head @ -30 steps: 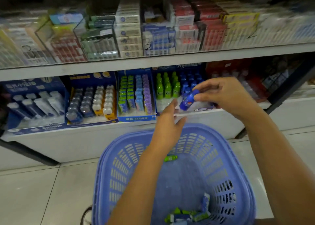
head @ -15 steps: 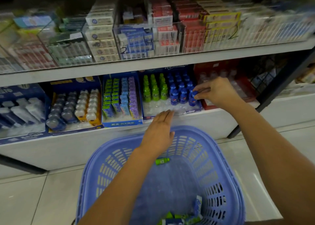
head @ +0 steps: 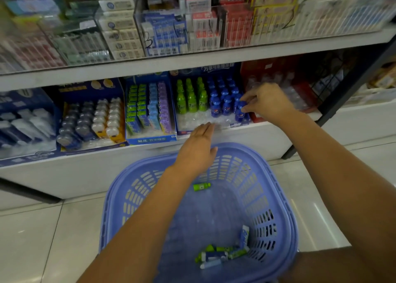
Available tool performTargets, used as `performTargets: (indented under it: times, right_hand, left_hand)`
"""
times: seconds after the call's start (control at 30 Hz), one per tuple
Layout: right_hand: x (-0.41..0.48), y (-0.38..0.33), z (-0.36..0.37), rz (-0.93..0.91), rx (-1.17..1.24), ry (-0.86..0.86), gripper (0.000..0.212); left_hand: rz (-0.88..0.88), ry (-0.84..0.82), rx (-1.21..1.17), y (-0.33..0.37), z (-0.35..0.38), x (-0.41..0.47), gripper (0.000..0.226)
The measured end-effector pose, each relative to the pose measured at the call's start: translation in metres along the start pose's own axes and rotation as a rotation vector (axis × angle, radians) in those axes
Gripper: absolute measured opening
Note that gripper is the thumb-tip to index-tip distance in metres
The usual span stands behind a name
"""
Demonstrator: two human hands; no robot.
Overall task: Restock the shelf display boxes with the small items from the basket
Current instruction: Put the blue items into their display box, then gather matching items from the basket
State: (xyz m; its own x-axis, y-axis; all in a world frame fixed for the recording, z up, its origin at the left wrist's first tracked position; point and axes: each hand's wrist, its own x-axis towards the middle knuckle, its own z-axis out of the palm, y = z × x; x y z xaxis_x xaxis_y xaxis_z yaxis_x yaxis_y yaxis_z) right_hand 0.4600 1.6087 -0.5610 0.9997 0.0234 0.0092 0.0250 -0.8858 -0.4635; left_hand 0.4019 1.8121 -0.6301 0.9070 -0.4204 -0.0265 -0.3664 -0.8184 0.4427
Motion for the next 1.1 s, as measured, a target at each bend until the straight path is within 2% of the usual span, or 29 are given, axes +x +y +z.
performTargets:
  times: [0.07,0.13,0.17,0.23,0.3,0.37,0.43,0.53,0.6,0.67,0.73,0.8,0.9,0.97,1.1]
  right_hand:
    - [-0.011,-0.009,-0.002,-0.043,0.000,0.093,0.033]
    - [-0.026,-0.022,0.008,-0.089,0.045,-0.016,0.028]
    - [-0.036,-0.029,0.021,-0.116,0.012,-0.156,0.027]
    - [-0.057,-0.036,0.063,-0.143,-0.130,-0.497,0.025]
    - [-0.081,-0.027,0.112,-0.123,-0.306,-0.799,0.034]
    - [-0.103,-0.004,0.157,-0.084,-0.418,-1.035,0.041]
    - [-0.120,0.019,0.190,-0.047,-0.484,-1.186,0.050]
    - [-0.139,0.042,0.223,-0.078,-0.607,-1.262,0.062]
    - [-0.143,0.052,0.236,-0.134,-0.645,-1.281,0.060]
    - [-0.140,0.059,0.242,-0.124,-0.673,-1.335,0.036]
    - [-0.138,0.066,0.247,-0.076,-0.673,-1.360,0.003]
    - [-0.138,0.071,0.253,-0.064,-0.681,-1.375,0.012]
    - [-0.140,0.076,0.258,-0.047,-0.662,-1.396,0.002]
    - [-0.140,0.078,0.260,-0.041,-0.656,-1.406,0.011]
    - [-0.133,0.071,0.254,-0.059,-0.707,-1.399,0.009]
  left_hand:
    - [0.047,0.177,-0.086,0.000,0.007,-0.012,0.054]
    - [0.031,0.246,-0.192,-0.003,0.025,-0.026,0.036]
    - [-0.007,0.159,-0.236,-0.006,0.038,-0.034,0.029]
    - [-0.128,-0.216,-0.226,-0.015,0.070,-0.052,0.027]
    - [-0.225,-0.578,-0.174,-0.029,0.102,-0.071,0.033]
    - [-0.213,-0.796,-0.130,-0.041,0.133,-0.089,0.038]
    - [-0.165,-0.919,-0.097,-0.049,0.158,-0.104,0.039]
    - [-0.094,-1.035,-0.048,-0.051,0.183,-0.116,0.037]
    - [-0.063,-1.046,-0.024,-0.053,0.195,-0.120,0.039]
    - [-0.085,-1.033,-0.043,-0.058,0.202,-0.119,0.041]
    - [-0.122,-1.028,-0.082,-0.062,0.207,-0.116,0.043]
    - [-0.150,-1.033,-0.122,-0.064,0.211,-0.115,0.043]
    - [-0.185,-1.017,-0.141,-0.065,0.219,-0.115,0.044]
    - [-0.218,-0.993,-0.137,-0.063,0.223,-0.116,0.040]
    - [-0.155,-0.986,-0.068,-0.056,0.225,-0.115,0.034]
